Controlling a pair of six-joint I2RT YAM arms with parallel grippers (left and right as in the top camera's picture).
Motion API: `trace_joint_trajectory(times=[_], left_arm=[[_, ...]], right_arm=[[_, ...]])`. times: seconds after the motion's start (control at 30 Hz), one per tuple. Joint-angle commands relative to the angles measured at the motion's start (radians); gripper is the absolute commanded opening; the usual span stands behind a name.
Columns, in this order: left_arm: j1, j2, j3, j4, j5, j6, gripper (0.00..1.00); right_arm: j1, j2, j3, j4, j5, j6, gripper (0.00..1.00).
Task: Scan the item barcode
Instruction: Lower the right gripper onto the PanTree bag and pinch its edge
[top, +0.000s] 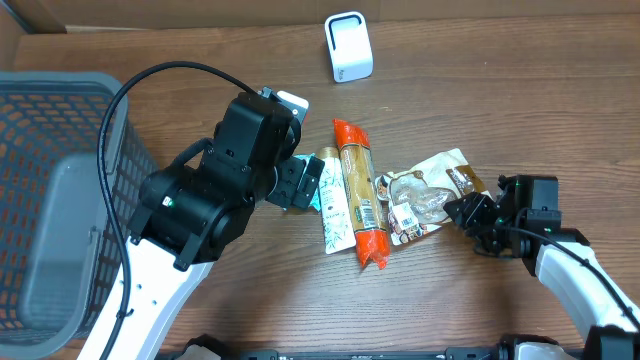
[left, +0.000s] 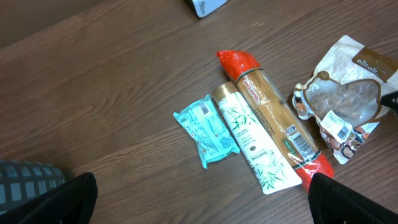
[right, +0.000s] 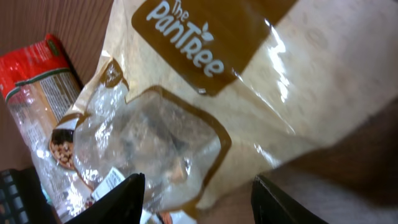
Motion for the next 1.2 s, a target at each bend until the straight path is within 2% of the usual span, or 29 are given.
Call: trace_joint_trajectory(times=[0.0, 0.2, 0.33, 0.43, 0.53, 0.63, 0.7, 0.8, 0.83, 1.0, 1.17], left_arm=[[0.006, 0.004, 0.016, 0.001, -0.013, 0.023, 1.00], [0.006, 0.004, 0.016, 0.001, -0.013, 0.022, 1.00], [0.006, 0.004, 0.016, 0.001, -0.013, 0.023, 1.00], [0.006, 0.004, 0.016, 0.001, -0.013, 0.023, 1.00], [0.006, 0.004, 0.016, 0.001, -0.013, 0.023, 1.00], [0.006, 0.004, 0.016, 0.001, -0.013, 0.023, 1.00], [0.006, 0.004, 0.016, 0.001, -0.013, 0.023, 1.00], [0.006, 0.004, 0.016, 0.001, -0.013, 0.023, 1.00], [0.006, 0.004, 0.016, 0.001, -0.013, 0.023, 1.00], [0.006, 0.004, 0.016, 0.001, -0.013, 0.023, 1.00], [0.006, 0.004, 0.016, 0.001, -0.013, 0.023, 1.00]], right_arm=[[0.025, 0.056, -0.002, 0.052, 0.023, -0.011, 0.55], [0.029, 0.151, -0.002, 0.108, 0.023, -0.021, 0.45], [0.028, 0.152, 0.003, 0.160, 0.023, -0.117, 0.39], [0.028, 0.152, 0.019, 0.224, 0.023, -0.204, 0.30], [0.028, 0.152, 0.043, 0.267, 0.023, -0.294, 0.31], [0.028, 0.152, 0.070, 0.300, 0.026, -0.383, 0.41], [0.027, 0.152, 0.094, 0.293, 0.043, -0.390, 0.53], [0.012, 0.152, 0.159, 0.179, -0.036, -0.332, 0.75], [0.007, 0.152, 0.182, 0.126, -0.084, -0.314, 0.78], [0.011, 0.154, 0.219, -0.126, -0.249, -0.261, 0.86], [0.039, 0.156, 0.180, -0.212, -0.226, -0.273, 0.70]])
